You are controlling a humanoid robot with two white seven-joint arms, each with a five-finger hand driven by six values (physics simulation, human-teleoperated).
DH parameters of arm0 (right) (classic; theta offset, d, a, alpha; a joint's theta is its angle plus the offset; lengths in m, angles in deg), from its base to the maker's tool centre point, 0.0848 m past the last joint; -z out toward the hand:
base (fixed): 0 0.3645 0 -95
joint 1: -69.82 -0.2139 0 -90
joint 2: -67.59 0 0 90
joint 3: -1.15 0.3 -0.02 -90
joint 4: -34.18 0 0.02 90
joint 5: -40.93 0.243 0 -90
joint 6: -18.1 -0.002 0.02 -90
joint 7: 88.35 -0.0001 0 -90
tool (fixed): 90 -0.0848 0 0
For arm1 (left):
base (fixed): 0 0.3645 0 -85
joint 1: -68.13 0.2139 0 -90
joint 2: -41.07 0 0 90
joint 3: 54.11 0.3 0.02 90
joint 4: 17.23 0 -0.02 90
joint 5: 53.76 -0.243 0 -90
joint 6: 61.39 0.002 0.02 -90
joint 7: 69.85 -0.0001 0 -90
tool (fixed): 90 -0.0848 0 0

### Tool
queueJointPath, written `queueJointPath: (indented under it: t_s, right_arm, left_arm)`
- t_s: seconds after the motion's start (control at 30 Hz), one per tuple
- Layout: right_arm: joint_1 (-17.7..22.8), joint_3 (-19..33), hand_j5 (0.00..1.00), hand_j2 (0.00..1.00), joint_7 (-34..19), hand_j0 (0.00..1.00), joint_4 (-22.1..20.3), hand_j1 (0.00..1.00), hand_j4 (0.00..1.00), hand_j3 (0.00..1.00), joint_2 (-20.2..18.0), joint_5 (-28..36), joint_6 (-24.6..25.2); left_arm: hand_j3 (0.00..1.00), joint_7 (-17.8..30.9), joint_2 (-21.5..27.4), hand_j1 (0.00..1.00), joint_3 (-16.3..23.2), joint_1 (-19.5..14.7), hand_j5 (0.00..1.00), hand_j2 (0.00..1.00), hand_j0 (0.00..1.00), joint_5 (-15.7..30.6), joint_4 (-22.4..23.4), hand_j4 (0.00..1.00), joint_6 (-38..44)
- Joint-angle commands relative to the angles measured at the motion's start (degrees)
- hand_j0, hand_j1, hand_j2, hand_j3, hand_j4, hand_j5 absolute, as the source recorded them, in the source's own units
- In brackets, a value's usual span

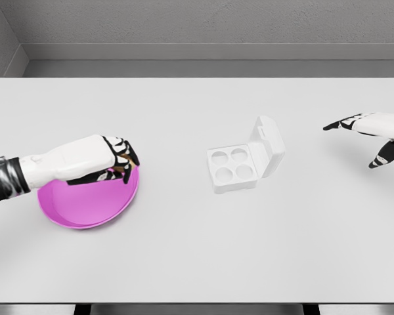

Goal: Pack egg into the box and close the box lid

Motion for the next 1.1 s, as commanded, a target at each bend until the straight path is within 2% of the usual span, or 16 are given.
queueJointPath:
  t_s: [0.0,0.13,0.2,0.5,0.6,0.73,0.8,1.07]
  right_arm:
    - [0.0,0.0,1.0,1.0,0.0,1.0,0.0,1.0,1.0,1.0,-0.1,0.2,0.1]
    - [0.0,-0.1,1.0,1.0,0.0,1.0,0.0,1.0,1.0,1.0,-0.2,0.2,0.1]
    - [0.0,-0.1,1.0,1.0,0.0,1.0,-0.1,1.0,1.0,1.0,-0.2,0.2,0.1]
    - [0.0,-0.2,1.0,1.0,0.0,1.0,-0.2,1.0,1.0,1.0,-0.2,0.2,0.1]
    - [0.0,-0.2,1.0,1.0,0.0,1.0,-0.3,1.0,1.0,1.0,-0.2,0.2,0.1]
    - [0.0,-0.2,1.0,1.0,0.0,1.0,-0.3,1.0,1.0,1.0,-0.2,0.2,0.1]
    - [0.0,-0.2,1.0,1.0,0.0,1.0,-0.3,1.0,1.0,1.0,-0.2,0.2,0.1]
    - [0.0,-0.2,1.0,1.0,0.0,1.0,-0.3,1.0,1.0,1.0,-0.5,0.2,0.1]
  left_arm:
    - [0.31,-0.2,-0.8,0.31,0.6,-0.3,0.31,0.31,0.31,-0.1,-0.1,0.31,0.2]
    - [0.31,-0.1,-2.7,0.31,0.7,-0.8,0.31,0.31,0.31,-0.2,-0.1,0.31,0.2]
    - [0.31,0.1,-3.2,0.31,3.5,-2.7,0.31,0.31,0.31,-0.3,0.0,0.31,0.2]
    - [0.31,0.4,-7.0,0.31,6.3,-5.9,0.31,0.31,0.31,-0.5,0.1,0.31,0.2]
    - [0.31,0.4,-7.8,0.31,9.1,-8.4,0.31,0.31,0.31,-0.5,0.6,0.31,0.2]
    - [0.31,0.9,-10.6,0.31,9.6,-10.1,0.31,0.31,0.31,-0.6,3.1,0.31,0.2]
    - [0.31,1.0,-11.9,0.31,12.5,-12.5,0.31,0.31,0.31,-0.5,5.0,0.31,0.2]
    - [0.32,3.3,-18.2,0.32,13.4,-15.0,0.32,0.32,0.32,-0.3,8.7,0.32,0.2]
